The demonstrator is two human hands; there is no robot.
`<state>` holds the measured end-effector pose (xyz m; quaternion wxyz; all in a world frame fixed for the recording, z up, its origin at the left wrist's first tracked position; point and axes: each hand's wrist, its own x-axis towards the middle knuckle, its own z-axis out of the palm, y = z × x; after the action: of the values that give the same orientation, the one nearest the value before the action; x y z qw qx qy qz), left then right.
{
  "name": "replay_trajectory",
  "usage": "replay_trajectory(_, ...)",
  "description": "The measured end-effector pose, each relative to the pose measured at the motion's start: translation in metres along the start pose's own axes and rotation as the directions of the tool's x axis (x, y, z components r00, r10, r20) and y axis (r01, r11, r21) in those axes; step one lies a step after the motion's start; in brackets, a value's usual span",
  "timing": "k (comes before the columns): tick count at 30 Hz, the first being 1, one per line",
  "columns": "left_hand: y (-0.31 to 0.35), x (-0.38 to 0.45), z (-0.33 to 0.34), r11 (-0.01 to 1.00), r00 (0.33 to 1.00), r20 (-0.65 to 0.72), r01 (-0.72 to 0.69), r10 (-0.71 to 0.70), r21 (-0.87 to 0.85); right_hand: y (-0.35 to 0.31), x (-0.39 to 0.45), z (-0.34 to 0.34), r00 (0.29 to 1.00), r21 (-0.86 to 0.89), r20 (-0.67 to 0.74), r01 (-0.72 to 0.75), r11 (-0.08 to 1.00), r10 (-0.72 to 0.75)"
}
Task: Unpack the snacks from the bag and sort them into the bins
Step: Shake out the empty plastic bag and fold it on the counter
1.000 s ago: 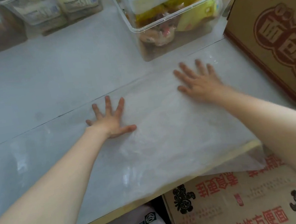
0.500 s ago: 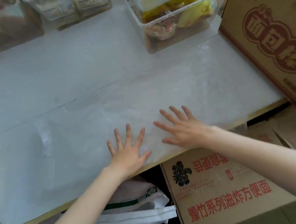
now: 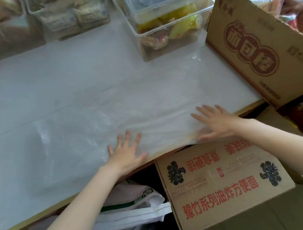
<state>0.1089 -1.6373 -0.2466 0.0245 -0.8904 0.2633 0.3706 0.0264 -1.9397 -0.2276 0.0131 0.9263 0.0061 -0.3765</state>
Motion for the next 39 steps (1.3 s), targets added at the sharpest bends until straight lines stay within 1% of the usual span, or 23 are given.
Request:
replay_trajectory(3, 0.011, -0.007, 0.01, 0.993, 0.995, 0.074, -0.074, 0.067, 0.091, -0.017, -0.004, 0.01, 0.999, -0.189, -0.011, 0.043, 0.981, -0.046)
replay_trajectory(5, 0.013, -0.005, 0.008, 0.987, 0.995, 0.093, -0.046, 0.032, 0.154, -0.02, -0.007, -0.002, 0.988, -0.256, -0.146, 0.008, 0.967, -0.047)
replay_trajectory(8, 0.012, -0.007, -0.002, 0.989, 0.998, 0.054, 0.002, -0.01, 0.148, -0.029, -0.019, -0.04, 0.936, -0.316, -0.341, -0.031, 0.948, -0.083)
replay_trajectory(10, 0.004, -0.013, -0.005, 0.984, 0.999, -0.014, 0.031, -0.029, 0.176, -0.033, -0.024, -0.069, 0.818, -0.227, -0.566, -0.038, 0.973, -0.101)
replay_trajectory(12, -0.016, -0.024, -0.005, 0.978, 0.992, -0.106, 0.083, -0.063, 0.192, -0.036, -0.03, -0.099, 0.597, -0.144, -0.794, 0.0, 0.99, -0.116)
replay_trajectory(14, -0.043, -0.038, -0.003, 0.97, 0.964, -0.246, 0.152, -0.102, 0.192, -0.04, -0.038, -0.126, 0.38, -0.139, -0.915, 0.015, 0.99, -0.134)
replay_trajectory(15, -0.058, -0.046, -0.004, 0.967, 0.938, -0.323, 0.187, -0.123, 0.176, -0.043, -0.041, -0.134, 0.331, -0.149, -0.933, 0.0, 0.989, -0.141)
replay_trajectory(16, -0.072, -0.055, -0.005, 0.964, 0.908, -0.391, 0.221, -0.149, 0.145, -0.049, -0.042, -0.139, 0.325, -0.166, -0.934, -0.026, 0.986, -0.149)
replay_trajectory(17, -0.086, -0.066, -0.007, 0.961, 0.88, -0.439, 0.251, -0.179, 0.111, -0.056, -0.044, -0.141, 0.378, -0.183, -0.914, -0.06, 0.981, -0.148)
replay_trajectory(18, -0.099, -0.077, -0.008, 0.957, 0.862, -0.462, 0.278, -0.209, 0.085, -0.061, -0.045, -0.139, 0.486, -0.201, -0.864, -0.097, 0.975, -0.13)
replay_trajectory(20, -0.119, -0.1, -0.005, 0.941, 0.853, -0.461, 0.324, -0.245, 0.099, -0.077, -0.044, -0.128, 0.773, -0.217, -0.633, -0.213, 0.953, 0.029)
replay_trajectory(21, -0.126, -0.111, -0.002, 0.93, 0.857, -0.452, 0.34, -0.246, 0.139, -0.091, -0.046, -0.124, 0.871, -0.238, -0.471, -0.278, 0.931, 0.139)
replay_trajectory(22, -0.129, -0.121, 0.002, 0.919, 0.868, -0.437, 0.346, -0.237, 0.189, -0.11, -0.046, -0.119, 0.926, -0.266, -0.329, -0.277, 0.923, 0.183)
replay_trajectory(23, -0.129, -0.129, 0.006, 0.913, 0.879, -0.424, 0.337, -0.218, 0.23, -0.133, -0.044, -0.116, 0.967, -0.273, -0.224, -0.181, 0.945, 0.12)
replay_trajectory(24, -0.126, -0.134, 0.009, 0.913, 0.889, -0.417, 0.317, -0.191, 0.257, -0.161, -0.041, -0.113, 0.984, -0.237, -0.18, -0.031, 0.971, -0.013)
replay_trajectory(26, -0.112, -0.139, 0.01, 0.939, 0.892, -0.438, 0.238, -0.111, 0.248, -0.223, -0.04, -0.106, 0.939, -0.135, -0.207, 0.249, 0.959, -0.273)
replay_trajectory(28, -0.099, -0.144, 0.005, 0.965, 0.849, -0.527, 0.169, -0.038, 0.202, -0.27, -0.035, -0.098, 0.882, -0.171, -0.275, 0.347, 0.922, -0.383)
replay_trajectory(29, -0.097, -0.149, 0.002, 0.969, 0.832, -0.555, 0.156, -0.025, 0.191, -0.283, -0.033, -0.096, 0.874, -0.21, -0.302, 0.329, 0.92, -0.382)
replay_trajectory(31, -0.108, -0.163, 0.002, 0.963, 0.848, -0.527, 0.181, -0.051, 0.198, -0.289, -0.03, -0.093, 0.86, -0.254, -0.385, 0.25, 0.934, -0.335)
replay_trajectory(34, -0.142, -0.19, 0.008, 0.948, 0.868, -0.461, 0.281, -0.184, 0.15, -0.263, -0.039, -0.093, 0.834, -0.238, -0.5, 0.126, 0.963, -0.233)
replay_trajectory(36, -0.158, -0.207, 0.006, 0.952, 0.845, -0.484, 0.297, -0.227, 0.072, -0.239, -0.047, -0.09, 0.859, -0.232, -0.495, 0.015, 0.973, -0.131)
replay_trajectory(38, -0.165, -0.22, -0.005, 0.97, 0.833, -0.516, 0.242, -0.199, 0.017, -0.224, -0.056, -0.085, 0.884, -0.221, -0.467, -0.096, 0.971, -0.018)
replay_trajectory(39, -0.166, -0.226, -0.013, 0.98, 0.829, -0.535, 0.198, -0.162, 0.011, -0.223, -0.06, -0.083, 0.889, -0.187, -0.457, -0.101, 0.977, 0.005)
